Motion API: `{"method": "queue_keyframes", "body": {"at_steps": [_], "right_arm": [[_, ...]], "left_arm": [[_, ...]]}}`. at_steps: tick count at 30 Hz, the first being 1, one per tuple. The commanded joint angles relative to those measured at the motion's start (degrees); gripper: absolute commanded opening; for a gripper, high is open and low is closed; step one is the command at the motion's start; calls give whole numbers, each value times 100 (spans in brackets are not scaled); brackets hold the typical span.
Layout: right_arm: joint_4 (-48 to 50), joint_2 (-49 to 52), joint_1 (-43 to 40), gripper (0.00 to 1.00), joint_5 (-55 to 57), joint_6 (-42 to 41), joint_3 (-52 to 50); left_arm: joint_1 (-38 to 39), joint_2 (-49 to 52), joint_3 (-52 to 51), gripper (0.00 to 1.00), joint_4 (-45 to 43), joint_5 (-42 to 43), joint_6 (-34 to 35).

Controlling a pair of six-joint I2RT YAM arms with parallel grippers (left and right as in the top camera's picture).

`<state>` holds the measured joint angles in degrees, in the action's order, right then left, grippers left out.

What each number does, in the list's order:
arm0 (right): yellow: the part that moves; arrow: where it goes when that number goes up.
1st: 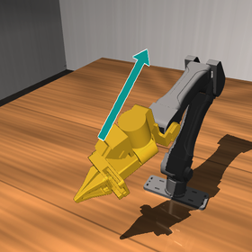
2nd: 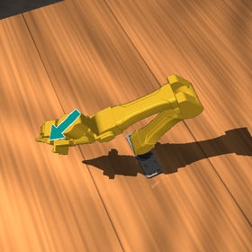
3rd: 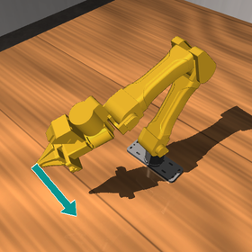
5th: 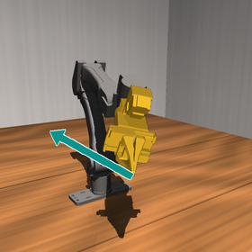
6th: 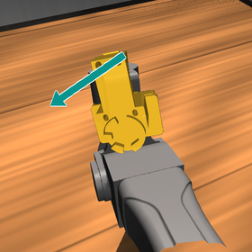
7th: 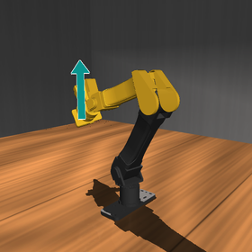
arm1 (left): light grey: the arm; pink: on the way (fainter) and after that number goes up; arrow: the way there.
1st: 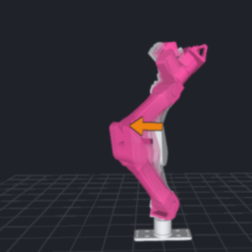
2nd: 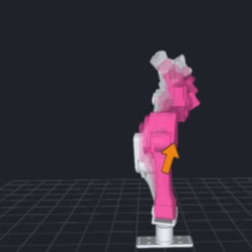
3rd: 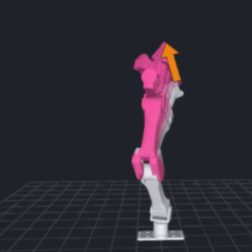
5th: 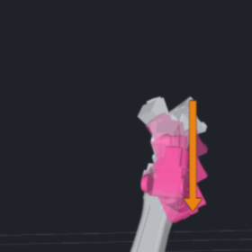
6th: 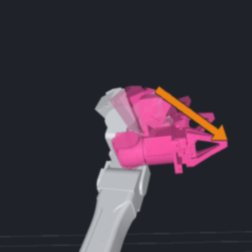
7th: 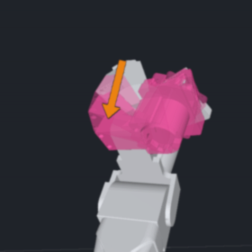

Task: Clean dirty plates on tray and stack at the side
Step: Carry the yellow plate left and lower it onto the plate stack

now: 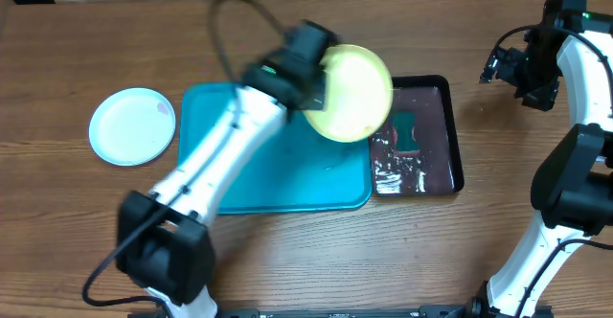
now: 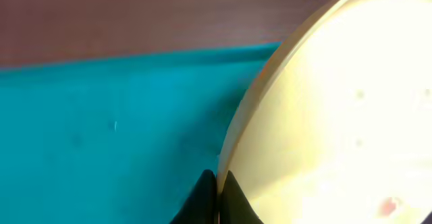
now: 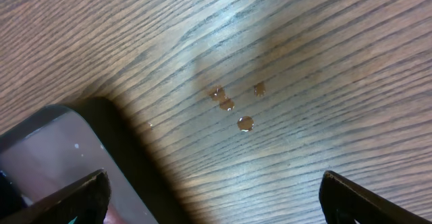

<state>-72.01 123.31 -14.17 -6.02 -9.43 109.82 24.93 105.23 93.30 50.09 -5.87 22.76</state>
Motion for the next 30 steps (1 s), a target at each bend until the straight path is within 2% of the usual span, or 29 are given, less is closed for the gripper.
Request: {"method": "queue_keyframes", "body": {"at_steps": [1,5,10,11,15,21,30], "right_arm": [[22,-83,-11,100,-20,-66,87],[22,-83,-11,100,-20,-66,87],[22,-83,-11,100,-20,-66,87],[22,-83,-11,100,-20,-66,87],[22,-83,-11,100,-20,-63,87],[22,-83,-11,100,-20,-66,87],[22,-83,-11,100,-20,-63,87]], "left_arm": [[-1130,42,103,4,212,2192,470],[-2568,42,103,4,605,2796,466],[-4245,42,103,4,1165,2715,404],[-5029,42,103,4,1384,2529,407],[-6037,42,92,4,1650,2326,407],[-6741,42,-33,4,1375,2028,452],[-6559,42,-634,4,721,1742,584]]}}
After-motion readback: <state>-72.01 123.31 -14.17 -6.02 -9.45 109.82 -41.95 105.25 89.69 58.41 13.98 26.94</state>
